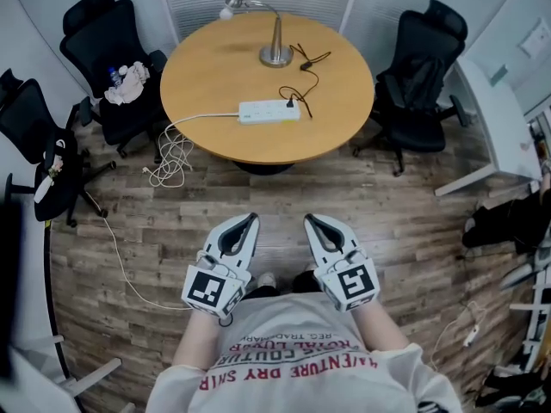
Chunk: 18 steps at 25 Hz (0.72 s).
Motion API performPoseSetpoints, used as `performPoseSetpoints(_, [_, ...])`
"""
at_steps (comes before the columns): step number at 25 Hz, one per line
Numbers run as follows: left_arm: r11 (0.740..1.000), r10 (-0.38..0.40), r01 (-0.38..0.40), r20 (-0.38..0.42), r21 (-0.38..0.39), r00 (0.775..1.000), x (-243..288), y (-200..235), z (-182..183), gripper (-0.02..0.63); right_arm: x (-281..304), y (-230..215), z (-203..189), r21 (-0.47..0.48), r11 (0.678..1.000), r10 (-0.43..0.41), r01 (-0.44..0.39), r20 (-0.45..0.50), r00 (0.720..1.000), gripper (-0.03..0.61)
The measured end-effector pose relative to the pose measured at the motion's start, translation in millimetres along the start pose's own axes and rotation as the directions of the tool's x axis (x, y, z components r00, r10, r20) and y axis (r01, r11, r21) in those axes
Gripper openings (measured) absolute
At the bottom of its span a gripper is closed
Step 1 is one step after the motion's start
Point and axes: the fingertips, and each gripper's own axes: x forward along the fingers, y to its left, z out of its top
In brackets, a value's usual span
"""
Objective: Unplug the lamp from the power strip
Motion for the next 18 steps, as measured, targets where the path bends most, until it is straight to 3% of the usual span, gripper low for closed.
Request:
performPoseSetpoints(8, [0.996, 0.090, -0.090, -0.011, 0.011, 0.996, 42.9, 48.0, -5.5, 0.028, 65.6, -40.4, 8.5, -0.010, 0.997, 0.075, -0.075, 0.022, 0.997, 0.029])
performPoseSetpoints(18, [0.966, 0.248, -0.245, -0.031, 0.082, 0.968, 160.4, 97.3, 14.3, 0.028, 155.7, -163.7, 31.7, -0.023, 0.974, 0.227, -0.227, 0.032, 0.973, 0.029])
